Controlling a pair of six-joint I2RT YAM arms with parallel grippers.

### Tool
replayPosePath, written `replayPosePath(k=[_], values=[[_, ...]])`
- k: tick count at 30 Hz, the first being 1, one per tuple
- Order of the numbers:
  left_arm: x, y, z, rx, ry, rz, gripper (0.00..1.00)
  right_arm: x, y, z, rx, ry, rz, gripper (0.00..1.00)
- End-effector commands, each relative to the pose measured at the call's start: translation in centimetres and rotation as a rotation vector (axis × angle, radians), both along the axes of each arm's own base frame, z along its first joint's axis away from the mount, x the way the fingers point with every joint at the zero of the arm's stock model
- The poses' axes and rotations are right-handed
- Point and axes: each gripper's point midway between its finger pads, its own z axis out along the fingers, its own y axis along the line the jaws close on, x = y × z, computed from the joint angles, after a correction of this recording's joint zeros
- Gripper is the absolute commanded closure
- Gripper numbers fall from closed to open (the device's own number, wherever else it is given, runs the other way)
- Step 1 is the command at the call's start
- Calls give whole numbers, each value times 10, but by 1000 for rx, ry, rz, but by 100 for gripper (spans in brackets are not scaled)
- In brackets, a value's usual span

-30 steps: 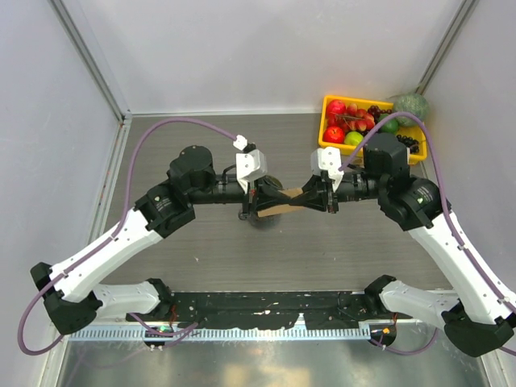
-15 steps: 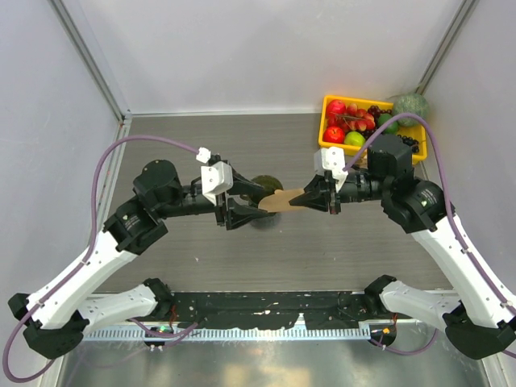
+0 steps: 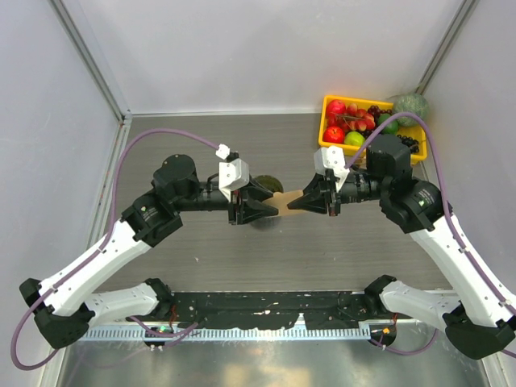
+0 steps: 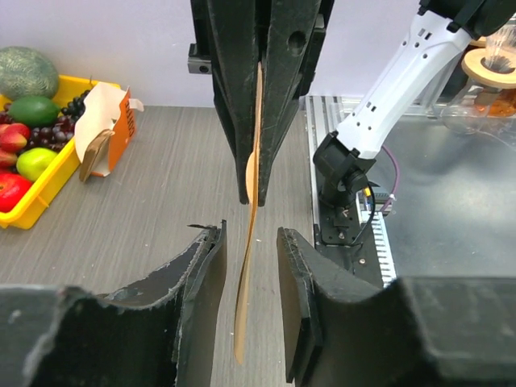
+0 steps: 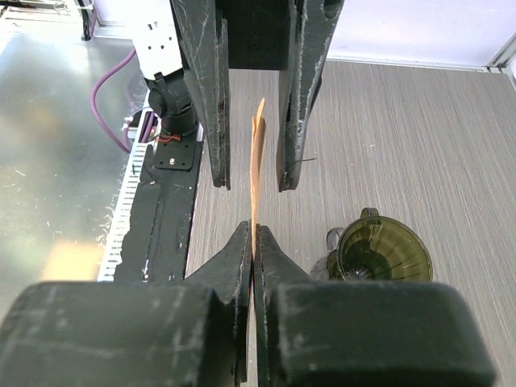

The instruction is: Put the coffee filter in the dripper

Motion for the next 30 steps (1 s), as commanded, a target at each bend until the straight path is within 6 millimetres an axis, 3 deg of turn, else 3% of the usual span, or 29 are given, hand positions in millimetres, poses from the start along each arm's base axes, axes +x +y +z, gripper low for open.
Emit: replayPosePath(k=[1, 8, 11, 13, 14, 16, 17, 21, 24, 28, 30], values=[[-11, -2, 33, -93, -45, -54, 64, 0, 4, 4, 23, -17, 20, 95], [-12, -3, 35, -102, -45, -63, 74, 1, 3, 3, 18, -23, 22, 95], [-11, -5, 33, -98, -36, -62, 86, -1, 3, 3, 20, -19, 27, 95], [-10, -6, 32, -97, -24, -57, 100, -3, 2, 5, 20, -26, 33, 93], [-10, -6, 32, -96, -21, -56, 100, -3, 2, 5, 19, -26, 34, 87], [-9, -5, 28, -86, -17, -52, 100, -3, 1, 5, 16, -25, 23, 39], [-8, -4, 25, -75, -18, -43, 100, -4, 0, 10, 20, -34, 17, 35], [-6, -1, 10, -46, -28, -23, 100, -5, -3, 29, 37, -64, 2, 36], [-6, -1, 3, -38, -19, -27, 100, -5, -1, 42, 66, -54, 3, 44], [-6, -3, 3, -37, -16, -34, 100, -3, 4, 44, 78, -24, 16, 49], [-6, -3, 2, -36, -15, -31, 100, -1, 6, 41, 75, -17, 21, 58]])
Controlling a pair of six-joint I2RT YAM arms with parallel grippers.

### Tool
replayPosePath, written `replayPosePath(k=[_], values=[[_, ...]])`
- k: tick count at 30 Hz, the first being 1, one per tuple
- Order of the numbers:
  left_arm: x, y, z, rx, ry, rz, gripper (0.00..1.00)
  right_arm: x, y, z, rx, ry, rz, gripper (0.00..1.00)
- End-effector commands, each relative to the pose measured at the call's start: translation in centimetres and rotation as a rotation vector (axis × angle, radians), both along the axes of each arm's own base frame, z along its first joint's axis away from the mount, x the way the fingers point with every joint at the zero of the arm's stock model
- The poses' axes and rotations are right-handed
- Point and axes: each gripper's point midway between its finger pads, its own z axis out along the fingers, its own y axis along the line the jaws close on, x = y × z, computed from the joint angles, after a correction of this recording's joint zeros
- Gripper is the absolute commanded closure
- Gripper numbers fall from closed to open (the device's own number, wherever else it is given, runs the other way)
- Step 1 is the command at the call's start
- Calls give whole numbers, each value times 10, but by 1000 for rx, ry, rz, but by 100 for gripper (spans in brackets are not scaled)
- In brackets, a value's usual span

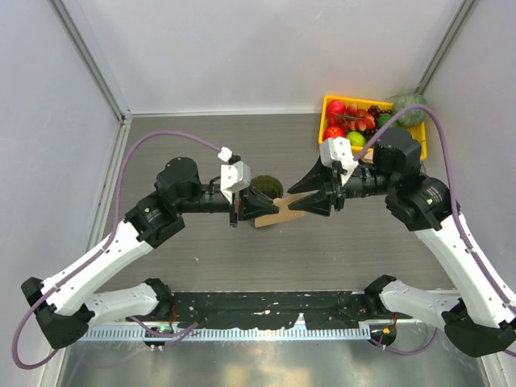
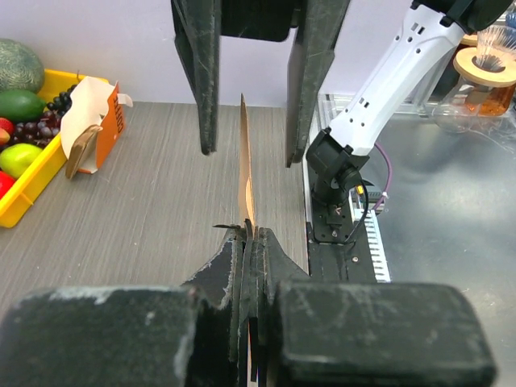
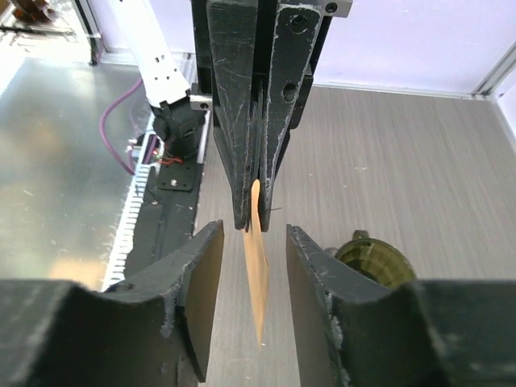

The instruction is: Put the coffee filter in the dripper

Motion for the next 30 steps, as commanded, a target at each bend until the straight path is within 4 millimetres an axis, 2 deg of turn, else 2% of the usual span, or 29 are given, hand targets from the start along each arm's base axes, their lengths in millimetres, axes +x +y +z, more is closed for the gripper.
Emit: replayPosePath(k=[1, 5, 6, 7, 10, 13, 17, 23, 30], values=[[-1, 0, 12, -33, -38, -1, 100, 3, 7, 9, 26, 9, 18, 62], [-2, 1, 15, -41, -51, -5, 100, 6, 8, 4, 10, 8, 12, 62], [-2, 1, 14, -38, -50, -3, 100, 6, 8, 2, 7, 13, 13, 65], [-2, 1, 14, -38, -50, -2, 100, 7, 8, 2, 6, 14, 10, 75], [0, -2, 11, -29, -43, 6, 100, 8, 11, 4, 16, 19, 6, 94], [0, -6, 14, -32, -45, 3, 100, 7, 13, -2, 3, 32, 12, 95], [5, -8, 18, -29, -34, 26, 100, 7, 12, -21, -44, 33, 21, 95], [24, -7, 14, -18, -8, 123, 100, -6, 10, -16, -35, 28, 53, 95], [39, -5, 12, -16, 22, 180, 100, -11, 6, -17, -42, 15, 60, 95]])
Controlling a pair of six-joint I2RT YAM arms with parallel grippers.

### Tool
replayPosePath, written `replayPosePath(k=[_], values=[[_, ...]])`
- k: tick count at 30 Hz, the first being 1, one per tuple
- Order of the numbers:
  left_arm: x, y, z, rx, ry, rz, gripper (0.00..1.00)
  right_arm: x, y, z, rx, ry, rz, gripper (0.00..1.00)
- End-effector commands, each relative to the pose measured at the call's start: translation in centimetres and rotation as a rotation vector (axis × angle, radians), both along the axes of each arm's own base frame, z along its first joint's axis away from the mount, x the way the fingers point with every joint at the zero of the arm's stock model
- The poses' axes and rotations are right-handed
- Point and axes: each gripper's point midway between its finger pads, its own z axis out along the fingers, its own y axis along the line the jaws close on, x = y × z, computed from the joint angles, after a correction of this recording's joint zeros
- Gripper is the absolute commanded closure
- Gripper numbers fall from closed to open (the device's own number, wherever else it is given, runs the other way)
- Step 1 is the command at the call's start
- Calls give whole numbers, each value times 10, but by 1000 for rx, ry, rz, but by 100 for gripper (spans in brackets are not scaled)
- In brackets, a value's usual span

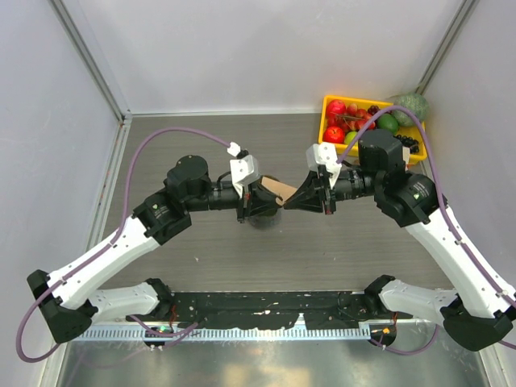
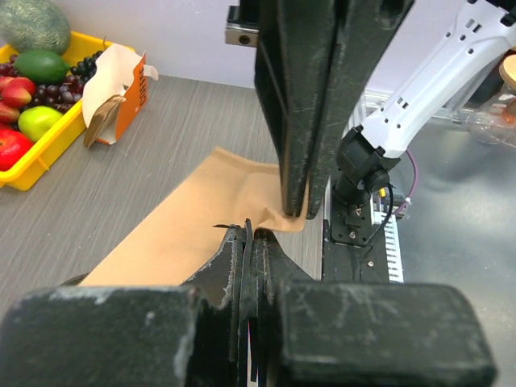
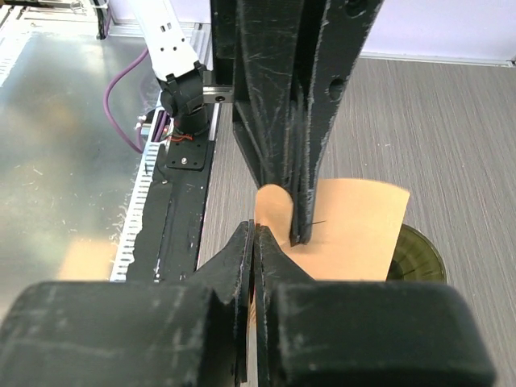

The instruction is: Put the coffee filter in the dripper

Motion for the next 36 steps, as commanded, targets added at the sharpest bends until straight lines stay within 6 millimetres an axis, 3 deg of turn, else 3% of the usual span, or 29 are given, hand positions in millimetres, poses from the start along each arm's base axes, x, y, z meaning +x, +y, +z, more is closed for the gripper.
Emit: replayPosePath(k=[1, 6, 13, 18, 21, 26, 31, 36], values=[[16, 3, 26, -61, -20, 73, 100, -13, -4, 9, 21, -40, 26, 95], [4, 0, 27, -69, -16, 4, 100, 0, -2, 5, 12, -48, -21, 95], [-29, -5, 13, -25, -42, -115, 100, 22, 8, 24, 51, -28, -101, 95], [-22, -1, 16, -15, -75, -75, 100, 25, 8, 15, 20, -61, -86, 95], [-10, 3, 22, -23, -66, -31, 100, 17, 7, 8, -5, -80, -50, 95], [2, 2, 9, 10, -42, 10, 100, 5, 5, 10, -23, -124, 0, 94], [-4, -4, 8, 4, -8, -34, 100, 16, 4, 5, -62, -159, -55, 95], [-31, -8, 10, 12, -62, -137, 100, 36, 5, -2, -89, -177, -137, 95]])
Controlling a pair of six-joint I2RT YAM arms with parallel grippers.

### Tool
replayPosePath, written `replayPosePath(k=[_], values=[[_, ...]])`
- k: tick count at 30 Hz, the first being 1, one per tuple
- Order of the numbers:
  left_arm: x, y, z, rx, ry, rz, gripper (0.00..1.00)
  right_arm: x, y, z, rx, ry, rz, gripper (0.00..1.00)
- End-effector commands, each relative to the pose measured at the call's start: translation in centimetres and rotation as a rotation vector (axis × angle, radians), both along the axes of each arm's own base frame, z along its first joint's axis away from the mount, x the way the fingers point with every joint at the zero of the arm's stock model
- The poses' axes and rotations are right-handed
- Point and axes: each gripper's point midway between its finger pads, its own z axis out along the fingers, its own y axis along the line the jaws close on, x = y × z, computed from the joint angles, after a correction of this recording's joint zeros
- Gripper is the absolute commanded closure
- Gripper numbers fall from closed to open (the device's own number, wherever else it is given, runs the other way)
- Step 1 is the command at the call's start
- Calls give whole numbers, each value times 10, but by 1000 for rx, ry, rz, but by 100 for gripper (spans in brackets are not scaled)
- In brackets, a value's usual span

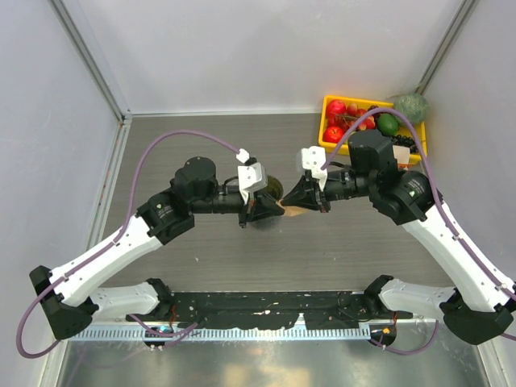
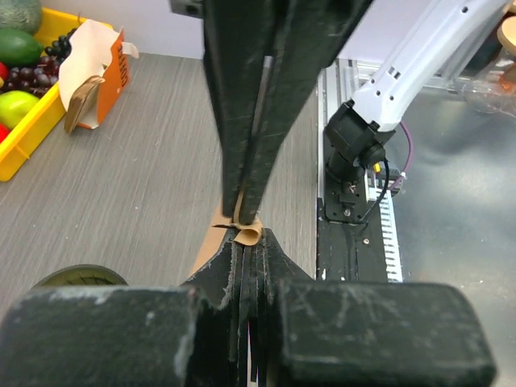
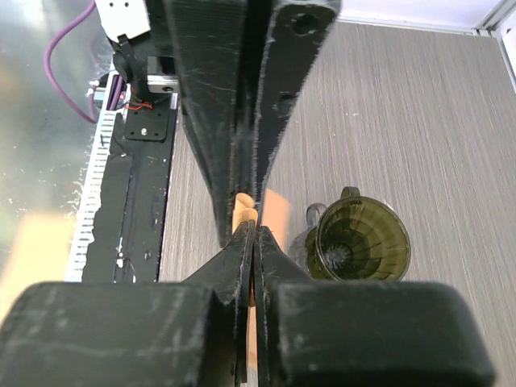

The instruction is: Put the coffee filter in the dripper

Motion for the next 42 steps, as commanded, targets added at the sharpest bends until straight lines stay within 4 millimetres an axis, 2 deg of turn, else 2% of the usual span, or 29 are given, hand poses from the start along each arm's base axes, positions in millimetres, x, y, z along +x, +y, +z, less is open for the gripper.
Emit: replayPosePath(k=[1, 8, 15, 18, 22, 24, 31, 34, 37, 42], values=[[-25, -4, 25, -47, -74, -110, 100, 20, 2, 10, 0, -94, -65, 95], [-15, 2, 28, -38, -82, -54, 100, 11, 0, 7, -21, -108, -26, 95], [5, 15, 8, -25, -38, 48, 100, 4, -3, 23, 6, -129, -14, 95], [6, 19, 7, -35, -18, 65, 86, 6, -4, 21, 0, -126, -29, 95], [-1, 20, 13, -51, -42, 33, 72, 10, -1, 18, -1, -113, -41, 95], [-3, 21, 17, -62, -49, 27, 69, 11, -1, 19, 2, -111, -45, 95], [-6, 18, 26, -96, -47, 2, 74, 10, 1, 16, 2, -97, -31, 95], [-3, 15, 28, -101, -34, 16, 82, 7, 2, 17, 8, -87, -16, 95], [2, 12, 29, -103, -26, 32, 98, 4, 2, 14, 5, -79, -7, 95], [13, 10, 29, -101, -12, 78, 100, -1, 0, 9, -2, -70, 9, 95]])
